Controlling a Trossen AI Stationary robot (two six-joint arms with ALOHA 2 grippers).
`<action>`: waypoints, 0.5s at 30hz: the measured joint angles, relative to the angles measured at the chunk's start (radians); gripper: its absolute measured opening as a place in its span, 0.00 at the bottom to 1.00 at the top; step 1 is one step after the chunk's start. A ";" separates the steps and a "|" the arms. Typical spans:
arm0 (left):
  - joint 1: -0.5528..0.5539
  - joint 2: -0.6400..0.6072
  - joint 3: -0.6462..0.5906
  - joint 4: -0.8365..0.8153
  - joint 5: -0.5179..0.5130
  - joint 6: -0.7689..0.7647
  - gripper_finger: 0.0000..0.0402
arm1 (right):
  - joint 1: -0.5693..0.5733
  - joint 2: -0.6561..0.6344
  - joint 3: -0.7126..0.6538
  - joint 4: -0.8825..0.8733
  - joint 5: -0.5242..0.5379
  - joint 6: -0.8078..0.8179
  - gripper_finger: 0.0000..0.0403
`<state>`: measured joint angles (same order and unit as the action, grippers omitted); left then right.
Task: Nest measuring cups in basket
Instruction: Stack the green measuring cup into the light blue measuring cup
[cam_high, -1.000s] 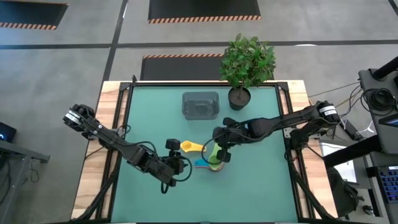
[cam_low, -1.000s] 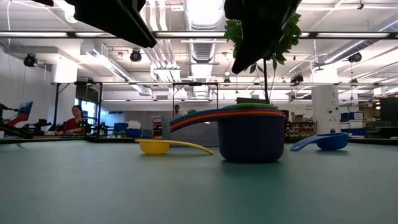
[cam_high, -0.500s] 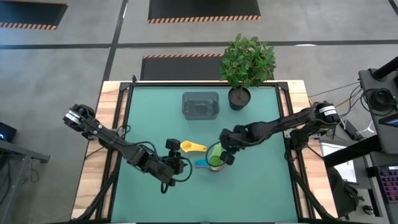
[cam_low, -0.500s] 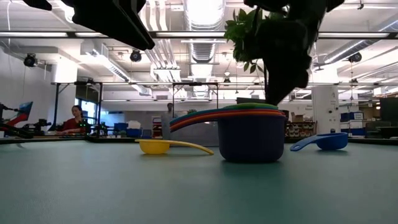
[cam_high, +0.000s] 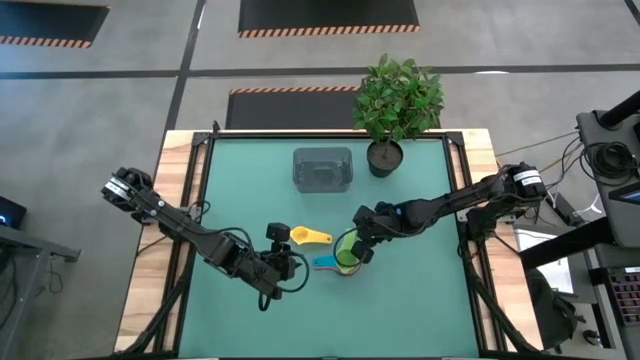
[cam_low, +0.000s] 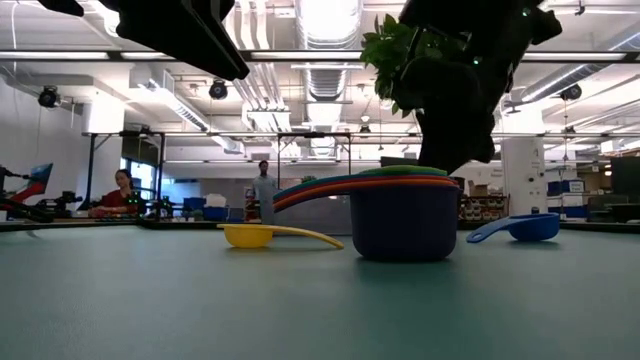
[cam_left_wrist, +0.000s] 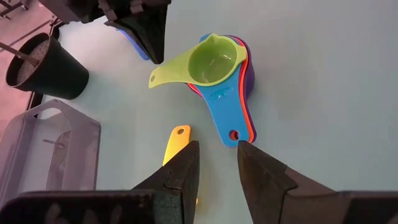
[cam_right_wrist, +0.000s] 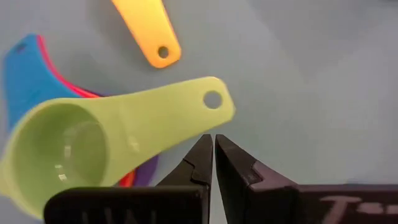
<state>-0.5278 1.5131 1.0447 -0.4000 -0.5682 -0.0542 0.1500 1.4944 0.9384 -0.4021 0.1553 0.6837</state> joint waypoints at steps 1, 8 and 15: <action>0.000 0.000 0.000 0.000 0.000 0.000 0.22 | 0.000 0.000 -0.006 0.003 0.005 0.000 0.02; 0.000 0.000 0.000 0.000 0.000 -0.008 0.22 | -0.002 0.000 -0.017 0.063 0.036 0.013 0.02; 0.000 0.000 0.000 0.001 0.000 -0.008 0.22 | -0.002 0.000 -0.013 0.163 0.039 -0.021 0.02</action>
<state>-0.5278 1.5131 1.0447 -0.3991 -0.5682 -0.0620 0.1478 1.4940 0.9257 -0.2391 0.1947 0.6626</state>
